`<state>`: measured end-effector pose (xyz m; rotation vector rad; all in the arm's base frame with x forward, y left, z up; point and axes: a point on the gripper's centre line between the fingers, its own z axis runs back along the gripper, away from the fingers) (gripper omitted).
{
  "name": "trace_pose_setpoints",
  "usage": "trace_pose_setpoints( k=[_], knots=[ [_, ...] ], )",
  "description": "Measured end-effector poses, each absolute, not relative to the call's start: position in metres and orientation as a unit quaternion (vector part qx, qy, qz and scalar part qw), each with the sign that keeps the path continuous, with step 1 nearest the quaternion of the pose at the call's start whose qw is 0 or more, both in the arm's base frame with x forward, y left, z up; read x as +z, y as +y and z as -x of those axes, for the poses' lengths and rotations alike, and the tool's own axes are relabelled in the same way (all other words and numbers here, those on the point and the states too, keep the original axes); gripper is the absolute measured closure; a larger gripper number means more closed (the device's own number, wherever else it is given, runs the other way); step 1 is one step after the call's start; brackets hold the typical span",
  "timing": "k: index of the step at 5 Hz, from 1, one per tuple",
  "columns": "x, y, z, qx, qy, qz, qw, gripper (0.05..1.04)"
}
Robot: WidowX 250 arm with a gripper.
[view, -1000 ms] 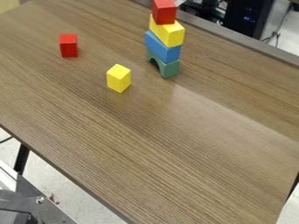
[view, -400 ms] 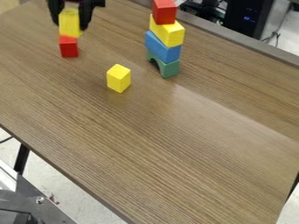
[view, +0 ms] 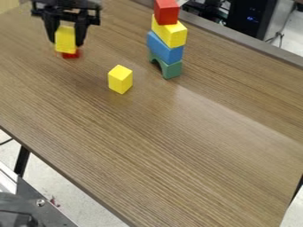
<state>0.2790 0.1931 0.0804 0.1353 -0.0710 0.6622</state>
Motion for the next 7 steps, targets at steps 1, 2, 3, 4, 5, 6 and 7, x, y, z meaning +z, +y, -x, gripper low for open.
trace_pose_setpoints(
  k=[1, 2, 3, 4, 5, 6, 7],
  knots=[
    [0.076, 0.2, -0.274, 0.362, -0.044, -0.064, 0.929, 0.51],
    [0.076, 0.207, -0.272, 0.383, -0.054, -0.057, 0.921, 0.51],
    [0.08, 0.211, -0.278, 0.389, -0.066, -0.051, 0.918, 0.51],
    [0.075, 0.214, -0.282, 0.394, -0.063, -0.049, 0.916, 0.51],
    [0.077, 0.219, -0.29, 0.397, -0.07, -0.048, 0.914, 0.51],
    [0.072, 0.221, -0.293, 0.398, -0.066, -0.046, 0.914, 0.51],
    [0.07, 0.224, -0.297, 0.398, -0.067, -0.047, 0.914, 0.51]
  ],
)
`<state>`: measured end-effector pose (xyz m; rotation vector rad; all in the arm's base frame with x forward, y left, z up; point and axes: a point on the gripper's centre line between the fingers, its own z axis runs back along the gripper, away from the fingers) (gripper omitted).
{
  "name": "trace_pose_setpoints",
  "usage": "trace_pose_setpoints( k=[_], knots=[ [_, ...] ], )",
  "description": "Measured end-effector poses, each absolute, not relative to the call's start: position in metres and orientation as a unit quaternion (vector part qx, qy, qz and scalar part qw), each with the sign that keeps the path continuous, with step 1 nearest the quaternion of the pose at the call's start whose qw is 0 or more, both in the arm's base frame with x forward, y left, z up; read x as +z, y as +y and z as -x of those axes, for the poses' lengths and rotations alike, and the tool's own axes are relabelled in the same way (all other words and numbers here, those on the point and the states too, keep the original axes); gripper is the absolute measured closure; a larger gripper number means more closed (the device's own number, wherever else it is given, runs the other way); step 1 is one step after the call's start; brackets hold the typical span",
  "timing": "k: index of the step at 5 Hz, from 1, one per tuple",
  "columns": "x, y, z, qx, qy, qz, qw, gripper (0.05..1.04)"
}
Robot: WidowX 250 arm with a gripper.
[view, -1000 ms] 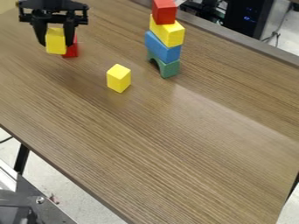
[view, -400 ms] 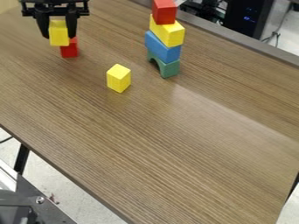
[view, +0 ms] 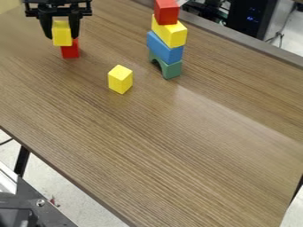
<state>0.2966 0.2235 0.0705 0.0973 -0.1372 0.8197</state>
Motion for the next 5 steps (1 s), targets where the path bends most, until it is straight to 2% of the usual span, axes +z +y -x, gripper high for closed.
trace_pose_setpoints(
  k=[5],
  knots=[
    [0.065, 0.228, -0.313, 0.393, -0.068, -0.046, 0.916, 0.51]
  ],
)
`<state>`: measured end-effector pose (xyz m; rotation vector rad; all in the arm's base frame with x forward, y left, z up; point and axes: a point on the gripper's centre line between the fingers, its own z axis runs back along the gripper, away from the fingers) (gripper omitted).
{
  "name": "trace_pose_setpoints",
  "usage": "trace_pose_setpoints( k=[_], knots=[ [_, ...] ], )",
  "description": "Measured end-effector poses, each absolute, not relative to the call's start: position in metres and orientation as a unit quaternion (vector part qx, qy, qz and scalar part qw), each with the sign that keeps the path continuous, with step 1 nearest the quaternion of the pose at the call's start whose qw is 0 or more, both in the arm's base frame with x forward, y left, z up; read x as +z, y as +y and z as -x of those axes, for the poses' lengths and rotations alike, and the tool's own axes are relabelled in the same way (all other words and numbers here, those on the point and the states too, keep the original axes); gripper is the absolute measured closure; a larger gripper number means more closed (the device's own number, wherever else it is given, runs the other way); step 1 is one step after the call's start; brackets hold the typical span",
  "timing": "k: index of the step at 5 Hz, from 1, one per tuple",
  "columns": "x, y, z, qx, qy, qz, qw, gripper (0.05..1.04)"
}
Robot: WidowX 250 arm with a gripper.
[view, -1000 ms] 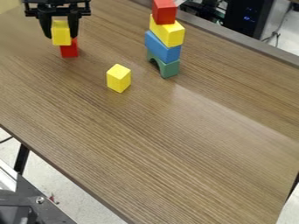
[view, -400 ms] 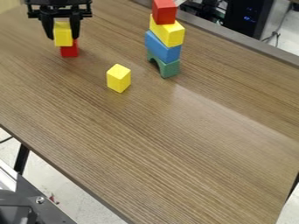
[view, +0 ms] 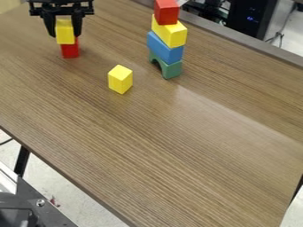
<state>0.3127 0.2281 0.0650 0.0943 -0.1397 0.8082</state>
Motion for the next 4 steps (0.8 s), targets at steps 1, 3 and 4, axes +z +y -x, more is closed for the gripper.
trace_pose_setpoints(
  k=[1, 3, 4],
  knots=[
    [0.0655, 0.2295, -0.3173, 0.392, -0.071, -0.046, 0.916, 0.51],
    [0.0654, 0.2283, -0.3194, 0.392, -0.073, -0.041, 0.916, 0.445],
    [0.0629, 0.2263, -0.3209, 0.396, -0.072, -0.034, 0.915, 0.151]
  ],
)
